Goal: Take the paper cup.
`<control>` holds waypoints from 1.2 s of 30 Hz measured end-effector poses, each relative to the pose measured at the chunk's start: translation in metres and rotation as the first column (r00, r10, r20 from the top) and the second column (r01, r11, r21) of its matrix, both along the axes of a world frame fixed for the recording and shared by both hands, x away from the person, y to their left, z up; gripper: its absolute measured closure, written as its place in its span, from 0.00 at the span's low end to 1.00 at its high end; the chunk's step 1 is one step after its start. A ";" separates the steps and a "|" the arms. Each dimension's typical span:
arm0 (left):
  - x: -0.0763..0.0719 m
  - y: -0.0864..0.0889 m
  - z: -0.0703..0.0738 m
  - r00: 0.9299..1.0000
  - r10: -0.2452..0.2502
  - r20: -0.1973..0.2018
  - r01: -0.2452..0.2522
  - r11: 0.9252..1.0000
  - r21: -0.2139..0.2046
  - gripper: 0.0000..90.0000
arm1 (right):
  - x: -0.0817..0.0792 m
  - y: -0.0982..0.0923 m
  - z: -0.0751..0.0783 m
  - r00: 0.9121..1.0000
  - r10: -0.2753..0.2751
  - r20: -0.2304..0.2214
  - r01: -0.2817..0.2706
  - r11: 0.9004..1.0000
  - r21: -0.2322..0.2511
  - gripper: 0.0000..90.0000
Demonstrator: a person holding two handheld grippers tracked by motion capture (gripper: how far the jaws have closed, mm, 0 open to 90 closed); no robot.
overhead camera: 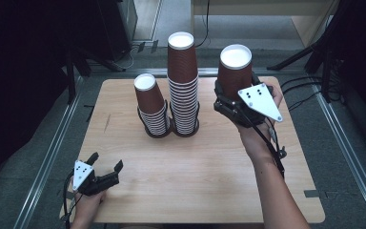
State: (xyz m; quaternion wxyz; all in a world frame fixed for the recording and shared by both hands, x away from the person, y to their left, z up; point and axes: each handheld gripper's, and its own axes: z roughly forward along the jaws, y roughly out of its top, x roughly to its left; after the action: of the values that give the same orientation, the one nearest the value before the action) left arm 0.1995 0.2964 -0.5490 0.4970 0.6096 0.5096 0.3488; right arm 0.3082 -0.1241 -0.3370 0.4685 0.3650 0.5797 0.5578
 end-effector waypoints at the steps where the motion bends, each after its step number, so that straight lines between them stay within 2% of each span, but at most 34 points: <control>1: 0.000 0.000 0.000 1.000 0.000 0.000 0.000 1.000 0.000 0.03 | 0.000 0.000 -0.002 1.000 0.002 0.002 -0.001 1.000 -0.005 0.15; 4: 0.000 0.000 0.000 1.000 0.000 0.001 0.000 1.000 0.003 0.03 | -0.003 -0.001 -0.007 1.000 0.006 -0.003 -0.006 1.000 -0.003 0.15; 19: 0.001 0.000 0.000 1.000 -0.002 0.000 0.002 1.000 0.006 0.03 | -0.015 -0.006 -0.042 1.000 -0.013 0.004 0.013 0.998 -0.060 0.15; 25: 0.001 -0.001 0.000 1.000 -0.004 -0.002 0.004 1.000 0.015 0.03 | -0.018 -0.007 -0.057 0.999 -0.036 0.006 0.037 0.993 -0.110 0.15; 28: 0.001 -0.001 0.000 1.000 -0.003 -0.002 0.003 1.000 0.019 0.03 | -0.020 -0.007 -0.064 0.999 -0.031 0.011 0.033 0.989 -0.142 0.15; 36: 0.001 -0.002 0.000 1.000 -0.003 -0.003 0.003 1.000 0.020 0.03 | -0.026 -0.004 -0.082 1.000 -0.017 0.004 0.018 0.982 -0.189 0.15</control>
State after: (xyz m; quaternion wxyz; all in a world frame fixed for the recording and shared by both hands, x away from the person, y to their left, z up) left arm 0.2002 0.2945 -0.5491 0.4908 0.6157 0.5060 0.3522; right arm 0.2818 -0.1284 -0.4190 0.5067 0.3234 0.6263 0.4964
